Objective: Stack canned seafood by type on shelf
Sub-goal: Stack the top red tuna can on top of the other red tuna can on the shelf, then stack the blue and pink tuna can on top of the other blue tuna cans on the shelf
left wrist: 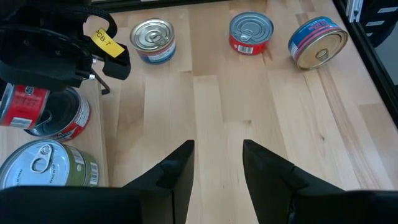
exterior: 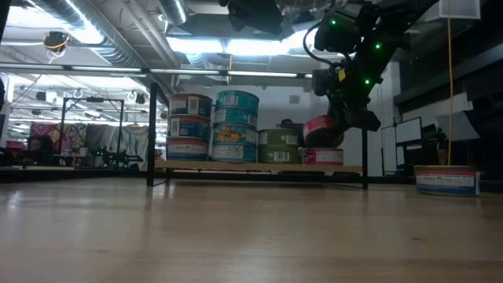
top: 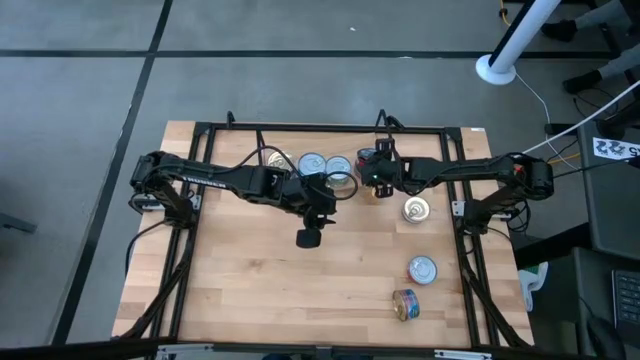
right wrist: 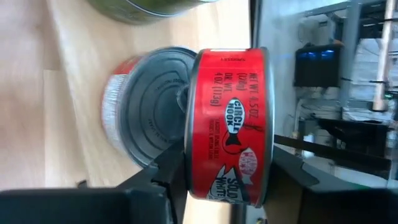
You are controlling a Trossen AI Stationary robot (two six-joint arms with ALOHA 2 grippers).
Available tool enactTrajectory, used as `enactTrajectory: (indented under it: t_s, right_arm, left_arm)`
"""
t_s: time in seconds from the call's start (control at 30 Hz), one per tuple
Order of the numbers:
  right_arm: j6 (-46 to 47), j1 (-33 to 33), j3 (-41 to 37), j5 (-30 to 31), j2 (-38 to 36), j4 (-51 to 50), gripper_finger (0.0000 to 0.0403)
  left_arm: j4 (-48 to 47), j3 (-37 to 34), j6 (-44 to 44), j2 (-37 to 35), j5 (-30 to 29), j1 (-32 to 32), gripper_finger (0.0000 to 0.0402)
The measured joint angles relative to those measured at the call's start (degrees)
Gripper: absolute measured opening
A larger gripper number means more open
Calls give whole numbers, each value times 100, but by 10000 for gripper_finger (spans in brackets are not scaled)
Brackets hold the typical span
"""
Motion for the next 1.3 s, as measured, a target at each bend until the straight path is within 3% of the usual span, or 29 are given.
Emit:
enactTrajectory:
  t_s: [0.23, 0.47, 0.97, 1.3]
  right_arm:
    - [-1, 2, -9, -558, 12, -13, 223]
    - [-22, 2, -9, -506, 13, 15, 267]
    - [-325, 92, -9, -460, -215, 9, 273]
    - [181, 797, -9, -404, -998, -288, 273]
  left_arm:
    - [0, 2, 0, 0, 0, 0, 131]
    - [0, 1, 0, 0, 0, 0, 131]
    - [0, 0, 0, 0, 0, 0, 131]
    - [0, 0, 0, 0, 1, 0, 131]
